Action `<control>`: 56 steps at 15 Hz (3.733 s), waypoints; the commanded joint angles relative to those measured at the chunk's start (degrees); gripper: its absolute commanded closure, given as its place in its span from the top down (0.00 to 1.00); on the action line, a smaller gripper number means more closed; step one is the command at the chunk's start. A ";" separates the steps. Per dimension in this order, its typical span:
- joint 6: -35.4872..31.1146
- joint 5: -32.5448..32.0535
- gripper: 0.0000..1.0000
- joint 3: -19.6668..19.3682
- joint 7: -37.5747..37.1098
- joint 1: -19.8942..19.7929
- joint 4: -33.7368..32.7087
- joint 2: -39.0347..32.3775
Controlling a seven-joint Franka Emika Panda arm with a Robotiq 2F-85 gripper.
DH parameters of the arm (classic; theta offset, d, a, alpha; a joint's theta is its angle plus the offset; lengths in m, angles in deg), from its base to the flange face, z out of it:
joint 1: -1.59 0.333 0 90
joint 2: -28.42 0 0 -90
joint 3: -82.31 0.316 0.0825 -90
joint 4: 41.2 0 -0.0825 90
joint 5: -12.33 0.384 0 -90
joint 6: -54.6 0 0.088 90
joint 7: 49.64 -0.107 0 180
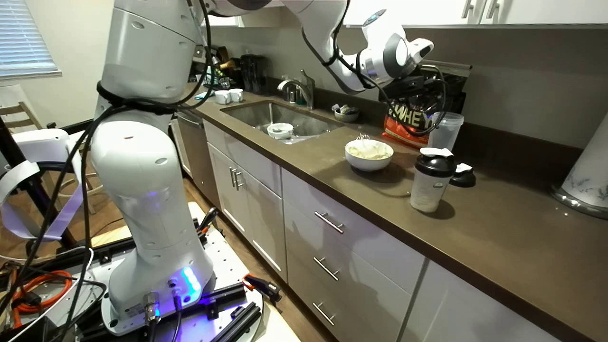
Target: Move the uncovered cup to the left
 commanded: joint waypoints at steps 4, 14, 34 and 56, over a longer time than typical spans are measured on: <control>2.09 -1.08 1.00 -2.86 -0.41 1.55 -7.13 -5.47; 8.97 1.44 1.00 -6.28 2.12 5.31 -9.83 -6.10; 12.94 2.73 0.69 -5.28 2.56 5.21 -10.10 -7.14; 15.55 -0.24 0.02 -7.33 1.27 7.73 -6.49 -4.08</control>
